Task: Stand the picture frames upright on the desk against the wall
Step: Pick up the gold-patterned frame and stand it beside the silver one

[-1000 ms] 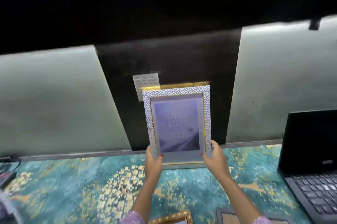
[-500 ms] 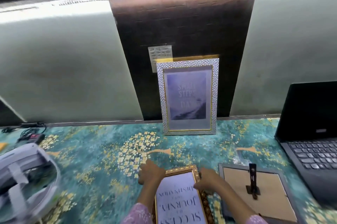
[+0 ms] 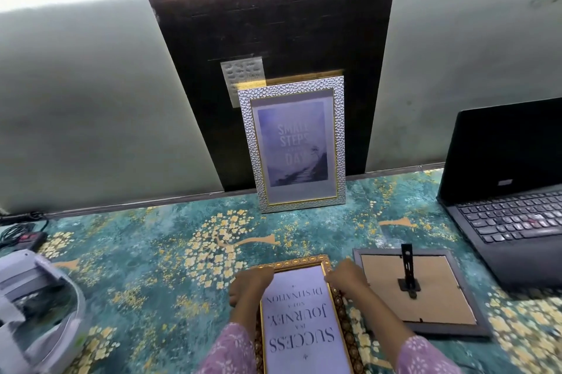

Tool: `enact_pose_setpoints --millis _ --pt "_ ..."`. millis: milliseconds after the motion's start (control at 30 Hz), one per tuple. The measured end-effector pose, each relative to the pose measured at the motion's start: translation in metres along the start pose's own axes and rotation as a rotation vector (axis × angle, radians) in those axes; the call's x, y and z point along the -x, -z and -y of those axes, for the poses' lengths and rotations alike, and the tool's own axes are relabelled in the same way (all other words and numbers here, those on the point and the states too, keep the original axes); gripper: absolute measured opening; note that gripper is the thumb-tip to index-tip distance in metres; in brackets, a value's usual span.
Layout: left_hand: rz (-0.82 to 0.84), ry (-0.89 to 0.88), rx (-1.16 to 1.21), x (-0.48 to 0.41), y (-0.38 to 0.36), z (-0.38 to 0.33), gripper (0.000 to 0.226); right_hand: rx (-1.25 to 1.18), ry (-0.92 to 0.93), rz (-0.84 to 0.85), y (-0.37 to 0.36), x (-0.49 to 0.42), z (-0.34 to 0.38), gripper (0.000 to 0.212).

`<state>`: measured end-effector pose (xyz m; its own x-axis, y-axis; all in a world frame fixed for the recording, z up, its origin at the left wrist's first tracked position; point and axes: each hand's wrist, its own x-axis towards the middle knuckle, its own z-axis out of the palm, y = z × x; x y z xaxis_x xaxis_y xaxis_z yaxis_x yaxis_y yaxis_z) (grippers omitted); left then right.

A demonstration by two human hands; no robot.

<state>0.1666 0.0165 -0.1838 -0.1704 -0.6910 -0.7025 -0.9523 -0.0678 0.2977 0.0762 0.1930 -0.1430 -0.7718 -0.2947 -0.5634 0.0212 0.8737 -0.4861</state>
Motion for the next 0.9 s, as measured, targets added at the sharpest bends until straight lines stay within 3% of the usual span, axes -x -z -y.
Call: enact_pose_setpoints --millis 133,300,400,467,567,633,700,800,900 --pt "0.103 -0.128 0.181 0.003 0.009 -0.015 0.054 -0.23 -0.096 0.083 0.007 -0.002 -0.001 0.021" --pt "0.076 -0.19 0.538 0.042 0.061 -0.052 0.051 -0.774 -0.182 0.27 0.018 -0.004 -0.003 0.028" --pt "0.139 -0.239 0.966 0.06 0.089 -0.071 0.036 -0.799 -0.052 0.266 0.044 0.004 -0.002 0.037" --pt "0.188 -0.266 1.188 0.074 0.1 -0.083 0.03 -0.841 0.028 0.232 0.066 0.011 -0.005 0.028" --pt "0.296 -0.269 1.441 0.094 0.094 -0.104 0.031 -1.236 0.159 0.221 0.093 0.011 -0.013 0.013" --pt "0.34 -0.229 1.554 0.103 0.073 -0.117 0.029 -1.448 0.312 0.207 0.105 0.009 -0.01 0.028" --pt "0.409 -0.197 1.624 0.119 0.046 -0.131 0.03 -1.4 0.399 0.137 0.116 0.007 -0.005 0.059" --pt "0.526 -0.156 1.634 0.121 0.006 -0.15 0.027 -1.208 0.418 -0.236 0.144 0.004 -0.009 0.039" --pt "0.567 -0.17 1.353 0.116 -0.022 -0.165 0.013 -0.978 0.472 -0.389 0.201 -0.001 -0.027 0.033"
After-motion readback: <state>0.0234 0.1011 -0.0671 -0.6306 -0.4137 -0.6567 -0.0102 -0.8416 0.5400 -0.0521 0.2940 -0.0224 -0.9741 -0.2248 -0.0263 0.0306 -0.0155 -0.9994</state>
